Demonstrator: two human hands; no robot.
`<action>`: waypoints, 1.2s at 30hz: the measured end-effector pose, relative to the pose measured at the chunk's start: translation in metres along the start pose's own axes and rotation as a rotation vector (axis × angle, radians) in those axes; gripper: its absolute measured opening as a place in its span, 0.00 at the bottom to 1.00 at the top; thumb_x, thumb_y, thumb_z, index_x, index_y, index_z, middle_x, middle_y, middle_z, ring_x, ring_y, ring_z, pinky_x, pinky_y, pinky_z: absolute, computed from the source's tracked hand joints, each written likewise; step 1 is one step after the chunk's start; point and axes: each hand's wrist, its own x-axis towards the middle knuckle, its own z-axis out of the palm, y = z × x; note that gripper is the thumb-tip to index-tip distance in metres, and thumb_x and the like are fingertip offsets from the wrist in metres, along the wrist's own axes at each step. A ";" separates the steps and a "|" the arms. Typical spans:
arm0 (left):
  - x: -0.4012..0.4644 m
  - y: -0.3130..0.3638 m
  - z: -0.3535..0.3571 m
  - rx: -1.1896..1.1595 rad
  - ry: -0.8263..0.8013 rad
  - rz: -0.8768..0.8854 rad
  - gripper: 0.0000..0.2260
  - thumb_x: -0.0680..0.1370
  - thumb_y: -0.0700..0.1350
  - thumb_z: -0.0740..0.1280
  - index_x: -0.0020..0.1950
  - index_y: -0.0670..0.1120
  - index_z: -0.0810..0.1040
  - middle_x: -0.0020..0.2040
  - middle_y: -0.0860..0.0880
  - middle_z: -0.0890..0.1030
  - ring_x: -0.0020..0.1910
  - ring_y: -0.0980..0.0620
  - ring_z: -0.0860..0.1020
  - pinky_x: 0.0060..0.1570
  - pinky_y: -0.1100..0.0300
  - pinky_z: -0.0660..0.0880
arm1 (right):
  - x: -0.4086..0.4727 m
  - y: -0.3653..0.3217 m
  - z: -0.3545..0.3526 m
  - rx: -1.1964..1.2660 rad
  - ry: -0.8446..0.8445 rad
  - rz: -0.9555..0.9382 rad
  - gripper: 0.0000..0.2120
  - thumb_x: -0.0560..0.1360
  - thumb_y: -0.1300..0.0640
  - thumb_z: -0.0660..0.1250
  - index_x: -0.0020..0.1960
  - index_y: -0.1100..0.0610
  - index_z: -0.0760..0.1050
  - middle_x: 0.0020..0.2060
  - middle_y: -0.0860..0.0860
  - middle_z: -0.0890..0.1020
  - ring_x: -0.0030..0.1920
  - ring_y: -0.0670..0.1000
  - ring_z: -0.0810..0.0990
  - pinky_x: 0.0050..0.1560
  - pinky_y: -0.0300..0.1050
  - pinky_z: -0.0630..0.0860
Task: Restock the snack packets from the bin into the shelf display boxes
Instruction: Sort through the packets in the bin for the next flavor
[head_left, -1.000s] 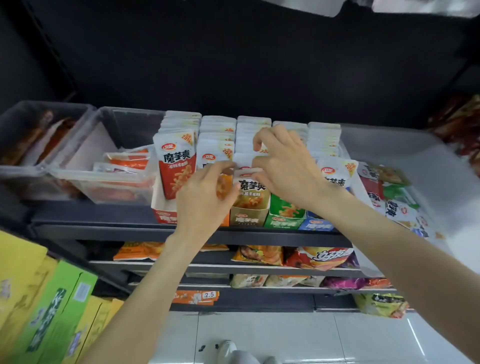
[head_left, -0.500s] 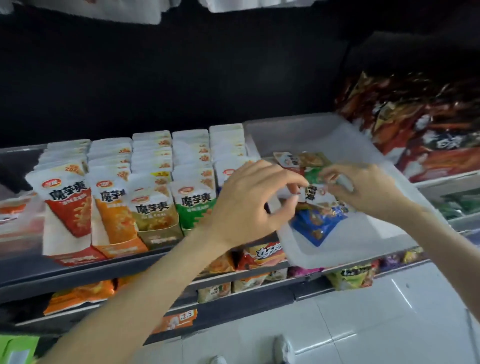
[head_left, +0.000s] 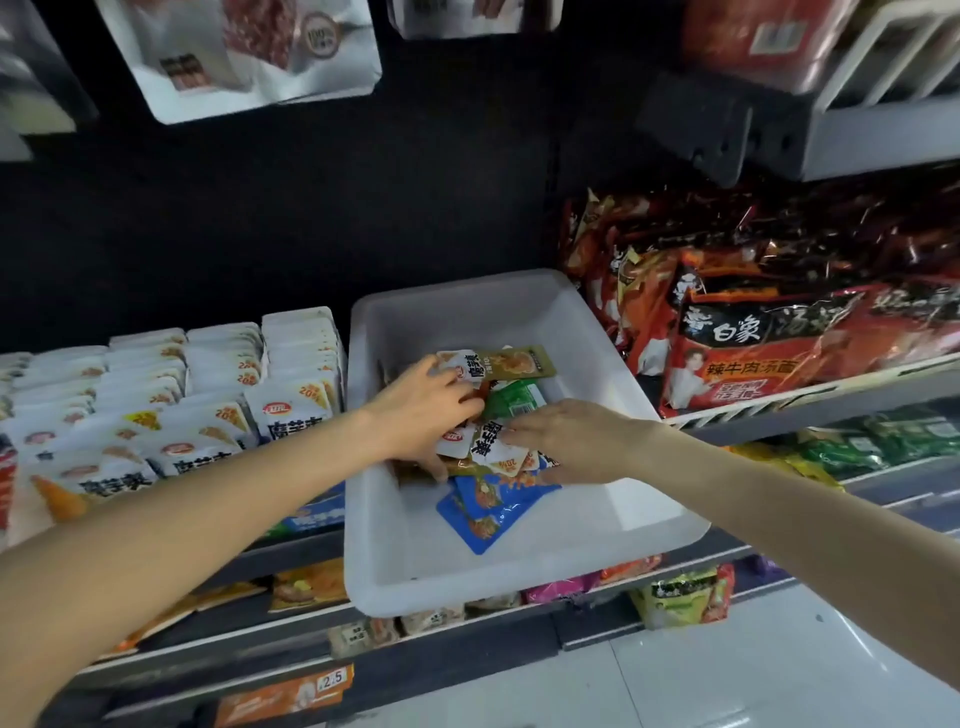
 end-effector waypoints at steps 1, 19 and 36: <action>0.002 -0.001 0.000 -0.014 -0.010 0.003 0.39 0.65 0.71 0.66 0.69 0.50 0.67 0.67 0.50 0.72 0.67 0.47 0.68 0.66 0.50 0.60 | -0.001 0.000 0.000 0.007 0.000 -0.004 0.30 0.79 0.43 0.57 0.77 0.54 0.54 0.76 0.52 0.59 0.74 0.53 0.61 0.70 0.51 0.62; -0.066 -0.025 -0.038 -0.671 0.841 -0.506 0.13 0.80 0.50 0.59 0.51 0.46 0.80 0.40 0.51 0.83 0.37 0.51 0.81 0.35 0.59 0.74 | -0.016 -0.015 -0.067 0.633 0.747 0.218 0.29 0.71 0.42 0.69 0.68 0.49 0.66 0.60 0.44 0.75 0.58 0.45 0.75 0.53 0.40 0.73; -0.170 0.022 -0.025 -1.751 0.769 -0.715 0.17 0.71 0.46 0.72 0.56 0.61 0.74 0.47 0.53 0.80 0.40 0.58 0.79 0.43 0.65 0.78 | 0.019 -0.122 -0.133 1.455 0.856 0.172 0.18 0.73 0.57 0.71 0.59 0.55 0.67 0.45 0.48 0.84 0.43 0.45 0.84 0.42 0.40 0.80</action>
